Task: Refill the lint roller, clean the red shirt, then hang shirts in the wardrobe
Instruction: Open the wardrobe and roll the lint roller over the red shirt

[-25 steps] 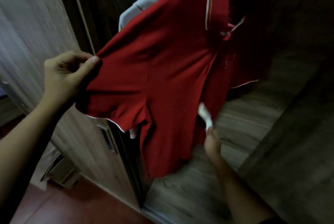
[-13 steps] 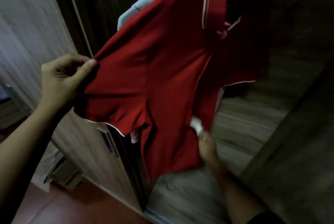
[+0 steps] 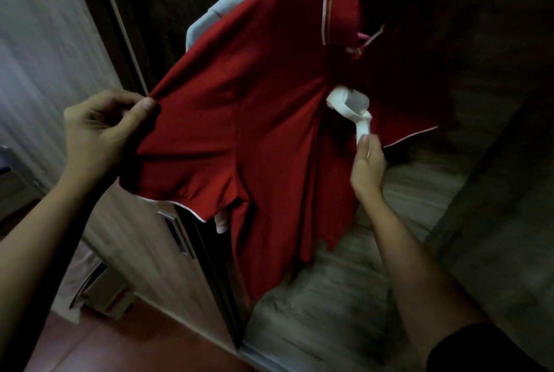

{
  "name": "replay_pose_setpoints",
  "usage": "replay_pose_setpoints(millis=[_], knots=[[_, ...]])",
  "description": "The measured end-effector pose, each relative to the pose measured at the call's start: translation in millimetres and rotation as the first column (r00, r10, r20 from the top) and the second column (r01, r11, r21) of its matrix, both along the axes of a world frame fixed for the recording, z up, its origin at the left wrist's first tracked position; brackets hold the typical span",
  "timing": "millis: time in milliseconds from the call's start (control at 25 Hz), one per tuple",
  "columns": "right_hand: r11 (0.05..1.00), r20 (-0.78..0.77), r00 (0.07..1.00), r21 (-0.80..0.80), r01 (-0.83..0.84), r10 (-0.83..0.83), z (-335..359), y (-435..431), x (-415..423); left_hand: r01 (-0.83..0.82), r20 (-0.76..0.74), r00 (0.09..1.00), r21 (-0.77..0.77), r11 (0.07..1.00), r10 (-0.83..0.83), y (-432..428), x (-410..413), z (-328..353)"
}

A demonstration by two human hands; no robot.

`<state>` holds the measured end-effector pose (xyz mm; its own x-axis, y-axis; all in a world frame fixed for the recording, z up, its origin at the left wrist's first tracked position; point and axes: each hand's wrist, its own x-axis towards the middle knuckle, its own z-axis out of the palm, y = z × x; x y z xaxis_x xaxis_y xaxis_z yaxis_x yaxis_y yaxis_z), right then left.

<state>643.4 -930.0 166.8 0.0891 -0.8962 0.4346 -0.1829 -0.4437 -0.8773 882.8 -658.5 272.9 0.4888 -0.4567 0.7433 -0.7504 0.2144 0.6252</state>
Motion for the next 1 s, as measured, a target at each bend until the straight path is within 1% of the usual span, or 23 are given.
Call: replay_pose_setpoints(millis=[40, 80, 160, 240, 280, 320, 360, 400, 440, 520, 600, 680, 760, 800, 880, 920, 1000], knots=[[1.0, -0.029, 1.0, -0.012, 0.003, -0.003, -15.0, 4.6, 2.5, 0.006, 0.001, 1.0, -0.013, 1.0, -0.006, -1.5, -3.5, 1.5], [1.0, -0.087, 0.996, 0.013, -0.006, 0.007, -43.3, 12.3, 6.7, -0.01, -0.005, 1.0, -0.008, 1.0, 0.01, -1.6, -5.3, 2.4], [0.989, -0.248, 0.963, 0.128, -0.075, 0.105, -113.1, 41.8, 16.0, -0.029, 0.006, 1.0, -0.009, 1.0, 0.029, -0.4, -3.6, 2.3], [0.943, -0.393, 0.883, 0.301, -0.14, 0.256, -179.1, 80.2, 19.6, -0.034, 0.005, 0.999, -0.013, 0.999, 0.034, -0.2, -2.7, 1.5], [0.916, -0.453, 0.832, 0.372, -0.149, 0.32, -200.3, 98.1, 19.2, -0.034, 0.005, 0.999, -0.016, 0.999, 0.034, -0.6, -1.6, 1.0], [0.9, -0.502, 0.787, 0.409, -0.148, 0.358, -213.8, 110.3, 17.9, -0.028, -0.003, 1.0, -0.006, 1.0, 0.028, -0.8, -0.6, 0.5], [0.894, -0.511, 0.776, 0.424, -0.148, 0.37, -216.0, 116.6, 16.5, -0.03, 0.003, 1.0, -0.003, 1.0, 0.03, -1.0, -0.8, 0.8], [0.895, -0.483, 0.797, 0.417, -0.154, 0.363, -208.1, 116.2, 16.6, -0.028, 0.004, 1.0, -0.004, 1.0, 0.028, -0.8, -1.7, 1.9], [0.91, -0.44, 0.835, 0.384, -0.157, 0.33, -190.5, 111.8, 17.8, -0.022, 0.002, 1.0, -0.008, 1.0, 0.022, -0.2, -2.6, 3.2], [0.959, -0.354, 0.909, 0.249, -0.134, 0.219, -134.2, 97.9, 20.1, 0.003, -0.006, 1.0, -0.018, 1.0, -0.003, 1.2, -4.9, 5.3], [0.993, -0.212, 0.97, 0.007, -0.12, 0.119, -59.9, 86.4, 19.3, 0.003, -0.016, 1.0, -0.032, 0.999, -0.003, 1.8, -7.5, 6.9], [0.968, -0.036, 0.995, -0.227, -0.103, 0.098, 15.3, 86.9, 15.8, -0.003, -0.021, 1.0, -0.034, 0.999, 0.002, 2.3, -9.5, 7.9], [0.923, 0.056, 0.993, -0.377, -0.074, 0.102, 61.2, 93.1, 17.5, -0.009, -0.003, 1.0, -0.027, 1.0, 0.009, 2.6, -10.8, 9.2], [0.908, 0.065, 0.993, -0.414, -0.062, 0.097, 68.5, 96.9, 21.3, -0.012, -0.003, 1.0, -0.031, 0.999, 0.012, 2.8, -11.3, 10.1], [0.892, 0.022, 0.999, -0.45, -0.033, 0.048, 49.1, 103.1, 32.9, -0.009, -0.012, 1.0, -0.048, 0.999, 0.009, 2.5, -9.6, 8.8], [0.901, -0.028, 0.999, -0.432, -0.043, 0.034, 23.6, 107.0, 38.6, -0.009, -0.018, 1.0, -0.056, 0.998, 0.008, 2.1, -8.6, 7.7], [0.951, -0.198, 0.977, -0.278, -0.136, 0.082, -41.4, 115.6, 49.2, -0.018, -0.017, 1.0, -0.061, 0.998, 0.017, 0.0, -8.8, 6.4]])
